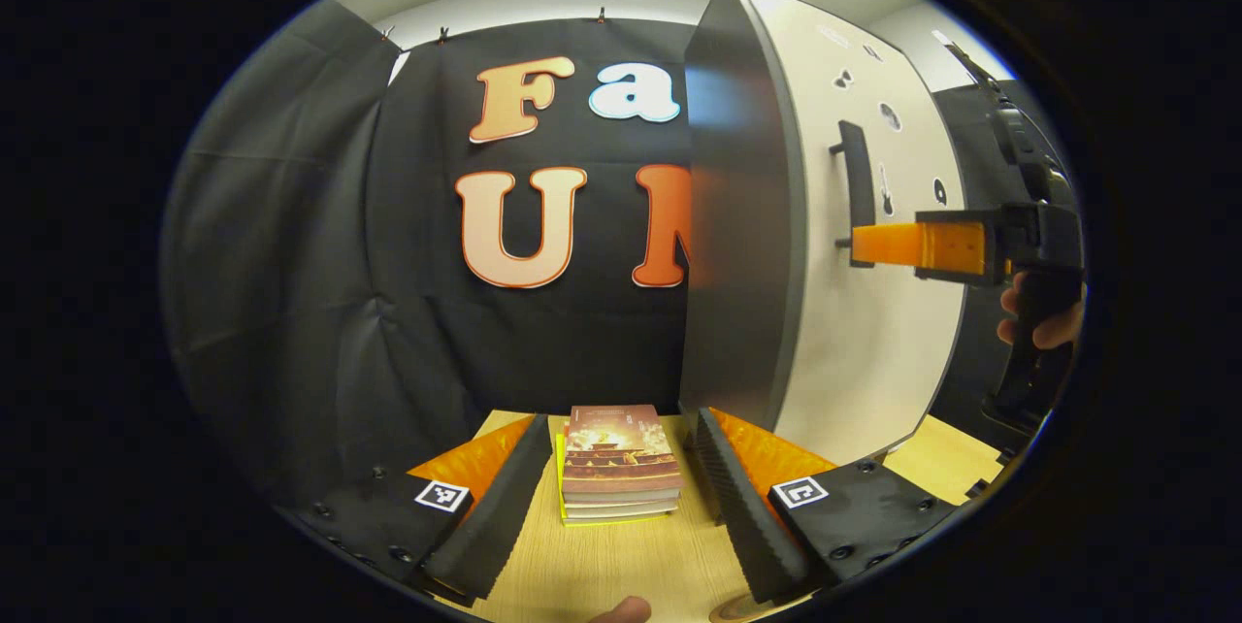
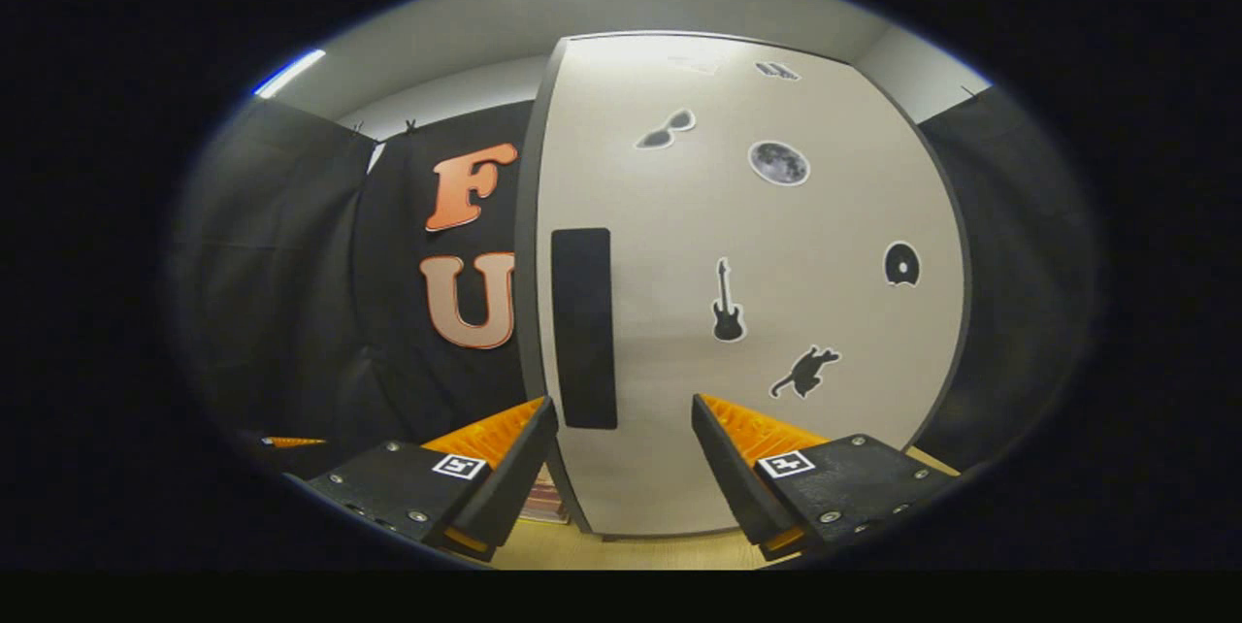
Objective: Open the cabinet door with the right hand, grasp the bottle in the cabinet with the left hand and place it on the coaster, then close the cabinet door with the right hand.
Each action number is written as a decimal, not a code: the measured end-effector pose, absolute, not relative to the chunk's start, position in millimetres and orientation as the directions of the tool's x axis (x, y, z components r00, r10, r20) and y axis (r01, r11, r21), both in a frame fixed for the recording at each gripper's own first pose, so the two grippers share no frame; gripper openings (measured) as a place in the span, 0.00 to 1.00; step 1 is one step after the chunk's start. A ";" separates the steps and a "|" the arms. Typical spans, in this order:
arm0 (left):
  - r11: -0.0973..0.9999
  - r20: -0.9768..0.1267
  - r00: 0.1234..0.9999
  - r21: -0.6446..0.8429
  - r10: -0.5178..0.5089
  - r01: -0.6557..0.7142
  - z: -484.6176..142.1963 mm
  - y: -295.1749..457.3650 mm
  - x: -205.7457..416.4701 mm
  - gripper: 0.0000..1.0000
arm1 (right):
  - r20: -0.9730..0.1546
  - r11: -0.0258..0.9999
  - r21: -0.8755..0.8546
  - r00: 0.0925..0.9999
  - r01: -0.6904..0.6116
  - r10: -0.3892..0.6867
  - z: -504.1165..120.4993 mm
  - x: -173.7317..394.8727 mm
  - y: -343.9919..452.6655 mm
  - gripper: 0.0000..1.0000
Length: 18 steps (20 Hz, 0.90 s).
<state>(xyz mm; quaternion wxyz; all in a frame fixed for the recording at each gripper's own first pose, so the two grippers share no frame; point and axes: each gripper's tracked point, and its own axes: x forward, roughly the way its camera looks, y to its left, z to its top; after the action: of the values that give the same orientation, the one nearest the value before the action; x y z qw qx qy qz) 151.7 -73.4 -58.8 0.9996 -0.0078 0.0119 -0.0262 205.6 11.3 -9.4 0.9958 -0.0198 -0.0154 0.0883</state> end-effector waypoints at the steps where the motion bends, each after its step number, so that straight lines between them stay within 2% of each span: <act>1: 0.999 -0.025 0.999 -0.008 -0.039 0.039 -55.7 -74.9 139.3 0.98 | 0.025 0.984 -0.041 0.985 -0.173 0.174 -10.2 187.9 3.3 0.87; 11: 0.998 -0.003 0.998 -0.028 0.059 -0.059 -4.1 -117.5 7.5 0.98 | 0.038 0.989 0.003 0.989 -0.145 0.145 -10.9 12.1 -82.4 0.91; 18: 0.999 0.028 0.998 -0.003 0.054 -0.054 21.5 -156.2 -61.9 0.98 | 0.043 0.991 -0.018 0.990 -0.130 0.131 4.3 -39.3 -114.6 0.93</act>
<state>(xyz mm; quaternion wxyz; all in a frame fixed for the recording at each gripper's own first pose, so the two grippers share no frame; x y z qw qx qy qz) -61.9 -156.2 21.5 0.9995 -0.0011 -0.0142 0.0270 -39.3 -114.6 4.3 0.9976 -0.0076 -0.0218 0.0655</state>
